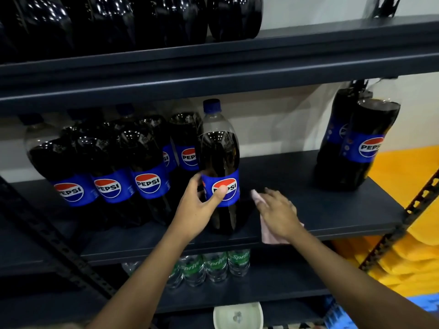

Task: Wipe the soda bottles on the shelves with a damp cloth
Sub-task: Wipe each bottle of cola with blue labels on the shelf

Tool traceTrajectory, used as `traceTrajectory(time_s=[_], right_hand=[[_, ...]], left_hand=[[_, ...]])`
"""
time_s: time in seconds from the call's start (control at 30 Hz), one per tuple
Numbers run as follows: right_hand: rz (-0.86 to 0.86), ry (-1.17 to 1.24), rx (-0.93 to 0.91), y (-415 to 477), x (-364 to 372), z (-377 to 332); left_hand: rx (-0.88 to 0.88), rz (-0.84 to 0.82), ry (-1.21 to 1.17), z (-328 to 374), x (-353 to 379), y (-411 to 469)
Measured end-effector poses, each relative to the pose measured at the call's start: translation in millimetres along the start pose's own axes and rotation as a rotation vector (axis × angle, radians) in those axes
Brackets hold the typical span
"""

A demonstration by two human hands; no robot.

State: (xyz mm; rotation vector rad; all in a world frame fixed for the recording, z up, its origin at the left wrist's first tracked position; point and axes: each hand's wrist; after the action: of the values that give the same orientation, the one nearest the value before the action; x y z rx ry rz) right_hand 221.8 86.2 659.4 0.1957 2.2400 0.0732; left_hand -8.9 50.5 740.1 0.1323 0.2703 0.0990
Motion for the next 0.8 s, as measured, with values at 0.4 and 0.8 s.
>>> traceTrajectory(time_s=[0.4,0.8], right_hand=[[-0.305,0.619,-0.041,-24.9,-123.7,-40.4],[-0.344,0.736,-0.067,-49.6,-128.3,-49.2]], left_hand=[[0.534,0.092,0.248,4.9,6.4,-43.0],[0.353,-0.279,0.333,37.0,14.1,-52.7]])
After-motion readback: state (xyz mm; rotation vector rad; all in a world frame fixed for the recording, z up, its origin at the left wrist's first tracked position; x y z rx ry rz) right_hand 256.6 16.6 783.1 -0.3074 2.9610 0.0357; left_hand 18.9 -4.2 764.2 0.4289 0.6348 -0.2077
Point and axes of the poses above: each hand's wrist, its own y-axis towards the middle knuckle, its own x-axis out of the palm, z = x × y, and after that the axes turned 8 degrees about z, right-handed
